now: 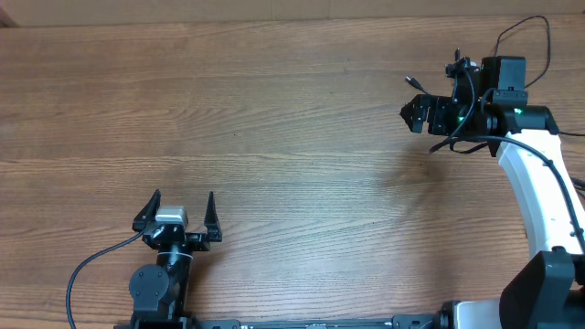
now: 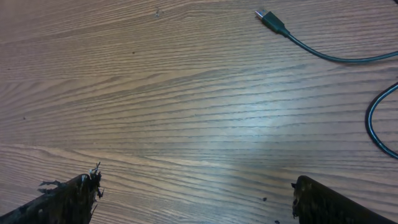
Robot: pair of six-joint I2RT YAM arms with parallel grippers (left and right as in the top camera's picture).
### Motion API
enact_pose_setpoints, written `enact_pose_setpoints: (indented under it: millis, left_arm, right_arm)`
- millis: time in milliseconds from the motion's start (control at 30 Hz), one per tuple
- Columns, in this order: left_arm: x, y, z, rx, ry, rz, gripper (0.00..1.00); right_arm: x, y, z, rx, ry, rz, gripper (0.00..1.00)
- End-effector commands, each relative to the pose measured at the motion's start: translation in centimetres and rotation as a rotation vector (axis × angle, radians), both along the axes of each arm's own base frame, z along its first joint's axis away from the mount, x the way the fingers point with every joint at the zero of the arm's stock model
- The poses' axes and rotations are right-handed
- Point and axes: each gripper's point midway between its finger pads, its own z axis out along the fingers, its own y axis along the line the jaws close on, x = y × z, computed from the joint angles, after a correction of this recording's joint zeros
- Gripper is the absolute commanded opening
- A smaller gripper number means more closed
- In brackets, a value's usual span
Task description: Untangle cables
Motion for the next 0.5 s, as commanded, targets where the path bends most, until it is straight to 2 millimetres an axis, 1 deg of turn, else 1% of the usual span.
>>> enact_pose_setpoints:
  millis: [0, 100, 200, 467]
  left_arm:
    - [-0.03, 0.14, 0.08, 0.019, -0.009, 0.004, 0.99]
    - [-0.03, 0.18, 0.08, 0.021, -0.009, 0.006, 0.99]
    - [-0.02, 0.4, 0.09, 0.083, -0.012, 0.014, 0.99]
    - [-0.02, 0.4, 0.06, 0.083, -0.011, 0.014, 1.0]
  right_arm:
    - [-0.04, 0.16, -0.03, 0.002, -0.003, 0.008, 1.0]
    - [-0.04, 0.16, -0.03, 0.002, -0.003, 0.008, 1.0]
    - [-0.04, 0.16, -0.03, 0.002, -0.003, 0.008, 1.0]
    - [-0.04, 0.16, -0.03, 0.002, -0.002, 0.008, 1.0]
